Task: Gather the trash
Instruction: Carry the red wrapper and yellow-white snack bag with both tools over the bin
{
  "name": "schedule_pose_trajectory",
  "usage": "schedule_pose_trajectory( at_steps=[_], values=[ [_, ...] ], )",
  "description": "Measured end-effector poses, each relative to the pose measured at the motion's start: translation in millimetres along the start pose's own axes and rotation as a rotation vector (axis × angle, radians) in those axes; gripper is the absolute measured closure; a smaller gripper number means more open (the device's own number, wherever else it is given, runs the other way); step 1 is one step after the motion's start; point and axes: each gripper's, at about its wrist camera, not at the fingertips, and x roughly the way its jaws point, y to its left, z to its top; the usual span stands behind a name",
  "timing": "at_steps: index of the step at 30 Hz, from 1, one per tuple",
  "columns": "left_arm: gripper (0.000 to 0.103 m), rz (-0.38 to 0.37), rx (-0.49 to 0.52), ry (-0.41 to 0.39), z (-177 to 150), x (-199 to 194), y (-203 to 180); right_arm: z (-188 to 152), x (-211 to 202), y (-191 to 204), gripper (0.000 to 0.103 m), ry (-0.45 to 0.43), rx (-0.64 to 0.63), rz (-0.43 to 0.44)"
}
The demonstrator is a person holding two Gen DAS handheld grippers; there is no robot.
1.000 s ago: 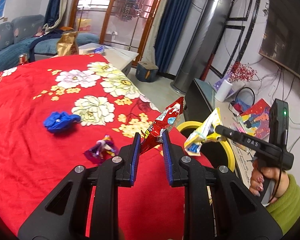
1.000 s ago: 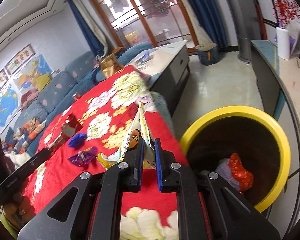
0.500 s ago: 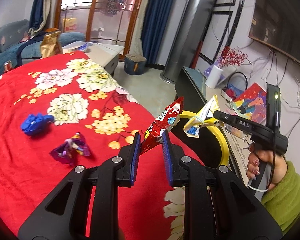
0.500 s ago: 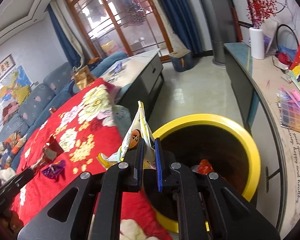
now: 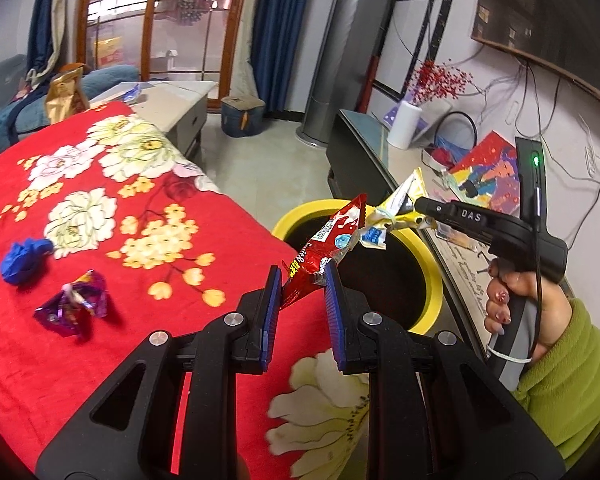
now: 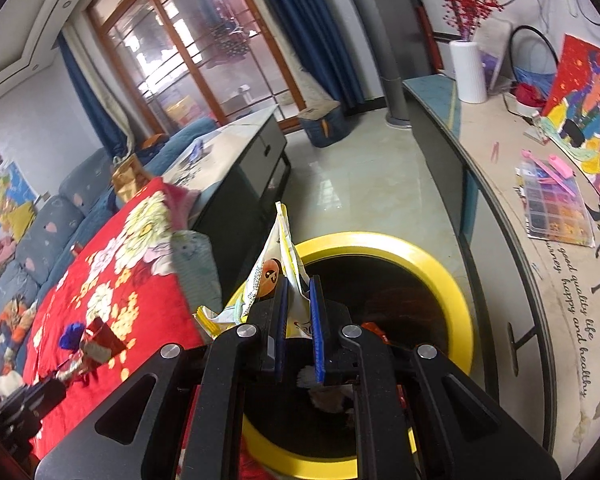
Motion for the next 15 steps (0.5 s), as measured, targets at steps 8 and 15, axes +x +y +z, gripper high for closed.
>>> schedule_pose_trajectory(
  at_steps=[8,15],
  values=[
    [0.087,-0.007,0.046,0.029,-0.7,20.4,-22.9,2.0,-0.3,-26.7,0.092,-0.010,0.057,-0.034],
    [0.087,-0.005,0.079,0.056,-3.4,36.7,-36.4,0.7,3.9,-39.5,0.092,-0.019,0.038,-0.095]
  ],
)
